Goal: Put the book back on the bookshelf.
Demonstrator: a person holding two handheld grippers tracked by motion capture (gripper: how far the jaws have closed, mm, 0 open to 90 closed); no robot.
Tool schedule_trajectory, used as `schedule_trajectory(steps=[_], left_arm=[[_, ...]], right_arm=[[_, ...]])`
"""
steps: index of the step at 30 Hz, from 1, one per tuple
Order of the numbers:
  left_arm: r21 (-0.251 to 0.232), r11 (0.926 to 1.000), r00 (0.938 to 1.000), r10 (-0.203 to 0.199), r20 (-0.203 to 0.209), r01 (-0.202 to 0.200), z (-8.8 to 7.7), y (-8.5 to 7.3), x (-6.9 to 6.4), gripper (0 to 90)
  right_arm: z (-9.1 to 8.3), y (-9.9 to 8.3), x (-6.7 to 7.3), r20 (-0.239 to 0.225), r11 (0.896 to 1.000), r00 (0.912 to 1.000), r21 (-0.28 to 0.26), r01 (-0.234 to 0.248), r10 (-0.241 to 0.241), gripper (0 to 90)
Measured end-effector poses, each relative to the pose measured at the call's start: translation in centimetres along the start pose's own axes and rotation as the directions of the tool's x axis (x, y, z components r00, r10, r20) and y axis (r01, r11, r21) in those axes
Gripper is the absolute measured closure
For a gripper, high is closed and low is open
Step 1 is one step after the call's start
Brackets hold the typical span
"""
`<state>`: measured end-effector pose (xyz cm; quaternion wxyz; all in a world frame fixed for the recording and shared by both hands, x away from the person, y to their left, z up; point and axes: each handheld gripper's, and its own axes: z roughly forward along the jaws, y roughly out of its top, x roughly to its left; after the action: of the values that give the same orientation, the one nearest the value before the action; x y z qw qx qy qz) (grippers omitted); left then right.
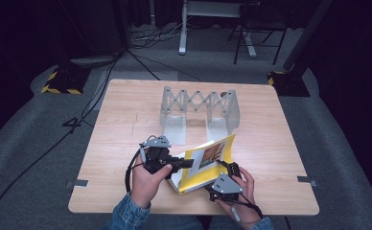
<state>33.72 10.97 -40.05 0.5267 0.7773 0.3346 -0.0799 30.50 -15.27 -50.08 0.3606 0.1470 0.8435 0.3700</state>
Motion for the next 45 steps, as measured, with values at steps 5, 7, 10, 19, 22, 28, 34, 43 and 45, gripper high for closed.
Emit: schedule_trajectory(steps=[5,7,10,19,22,28,34,43,45], left_arm=[[-0.023,0.9979,0.998,-0.061,0.014,0.061,-0.1,-0.5,1.1,88.7],[-0.027,0.9965,0.9968,-0.078,0.017,0.079,-0.1,-0.7,1.2,88.7],[-0.024,0.995,0.9952,-0.097,0.014,0.097,-0.1,-0.8,1.4,88.7],[-0.01,0.9888,0.981,-0.149,-0.124,0.149,-0.3,-1.4,2.8,88.6],[-0.01,0.9928,0.9709,-0.119,-0.208,0.12,-0.6,-1.4,3.0,86.9],[-0.038,0.9973,0.9153,-0.073,-0.396,0.063,-1.9,-1.6,3.5,52.5],[-0.104,0.9937,0.8907,-0.085,-0.447,0.042,-4.4,-2.0,3.8,40.5],[-0.082,0.9965,0.8475,-0.03,-0.53,-0.016,-6.2,-3.9,4.8,35.1],[-0.061,0.9979,0.8371,-0.018,-0.547,-0.018,-6.5,-4.5,5.1,34.9]], right_arm=[[0.8,0.2,0.2,0.01,0.999,0.9986,-0.002,0.052,-0.052,11.1],[1.3,0.3,0.3,0.027,0.996,0.9958,-0.004,0.088,-0.088,10.9],[1.7,0.4,0.3,0.038,0.994,0.9929,0.0,0.113,-0.113,11.0],[2.3,1.2,1.6,-0.03,0.931,0.9316,0.034,0.363,-0.362,57.2],[2.2,1.3,1.7,-0.022,0.926,0.9263,0.035,0.377,-0.376,61.1],[1.2,2.6,1.4,0.006,0.891,0.892,0.053,0.451,-0.452,71.2],[-0.2,3.7,1.0,-0.021,0.898,0.8994,0.055,0.437,-0.437,76.2],[-2.2,5.0,-0.6,-0.018,0.943,0.9438,0.04,0.33,-0.33,76.5],[-2.8,5.6,-1.4,-0.014,0.96,0.9608,0.027,0.277,-0.277,76.5]])
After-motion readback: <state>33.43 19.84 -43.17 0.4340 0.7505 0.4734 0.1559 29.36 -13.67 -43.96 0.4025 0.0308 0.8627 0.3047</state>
